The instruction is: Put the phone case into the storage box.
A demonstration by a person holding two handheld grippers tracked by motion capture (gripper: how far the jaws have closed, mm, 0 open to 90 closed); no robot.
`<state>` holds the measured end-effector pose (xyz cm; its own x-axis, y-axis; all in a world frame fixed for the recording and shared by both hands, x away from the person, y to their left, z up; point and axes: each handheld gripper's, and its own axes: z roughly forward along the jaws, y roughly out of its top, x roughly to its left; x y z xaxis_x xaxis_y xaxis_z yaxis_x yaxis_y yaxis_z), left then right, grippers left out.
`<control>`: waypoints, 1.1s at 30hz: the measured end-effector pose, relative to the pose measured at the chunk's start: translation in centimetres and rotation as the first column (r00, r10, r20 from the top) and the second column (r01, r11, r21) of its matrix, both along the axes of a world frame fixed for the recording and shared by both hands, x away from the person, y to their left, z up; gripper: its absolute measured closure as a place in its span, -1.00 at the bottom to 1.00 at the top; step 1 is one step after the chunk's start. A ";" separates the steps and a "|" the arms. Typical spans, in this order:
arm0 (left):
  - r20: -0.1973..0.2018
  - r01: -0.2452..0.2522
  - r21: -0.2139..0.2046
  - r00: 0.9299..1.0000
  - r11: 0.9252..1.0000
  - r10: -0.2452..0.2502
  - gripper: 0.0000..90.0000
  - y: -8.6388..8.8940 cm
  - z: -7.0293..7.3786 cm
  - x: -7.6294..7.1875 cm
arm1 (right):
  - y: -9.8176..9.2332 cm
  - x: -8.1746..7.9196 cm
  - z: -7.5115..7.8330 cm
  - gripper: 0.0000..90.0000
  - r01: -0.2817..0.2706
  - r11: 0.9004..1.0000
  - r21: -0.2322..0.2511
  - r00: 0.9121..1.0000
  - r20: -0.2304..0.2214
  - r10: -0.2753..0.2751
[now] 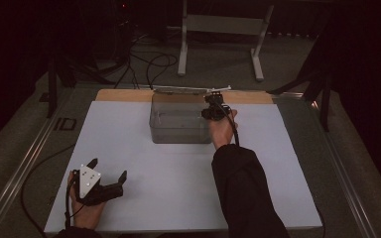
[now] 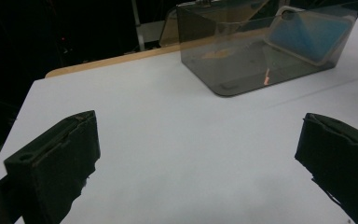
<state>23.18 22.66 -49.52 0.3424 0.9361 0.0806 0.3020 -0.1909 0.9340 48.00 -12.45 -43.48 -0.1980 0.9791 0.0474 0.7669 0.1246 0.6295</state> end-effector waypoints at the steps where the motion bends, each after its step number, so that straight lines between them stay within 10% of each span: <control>1: 0.000 0.000 0.000 1.000 1.000 0.000 -0.99 0.0 0.0 0.0 | 0.0 0.0 0.1 0.52 -0.002 1.000 0.002 1.000 0.002 0.002; 33: -0.002 0.001 -0.002 1.000 1.000 -0.001 -0.99 0.0 0.0 0.0 | -0.3 -1.6 2.3 -0.79 -0.173 0.985 0.010 0.980 0.098 0.171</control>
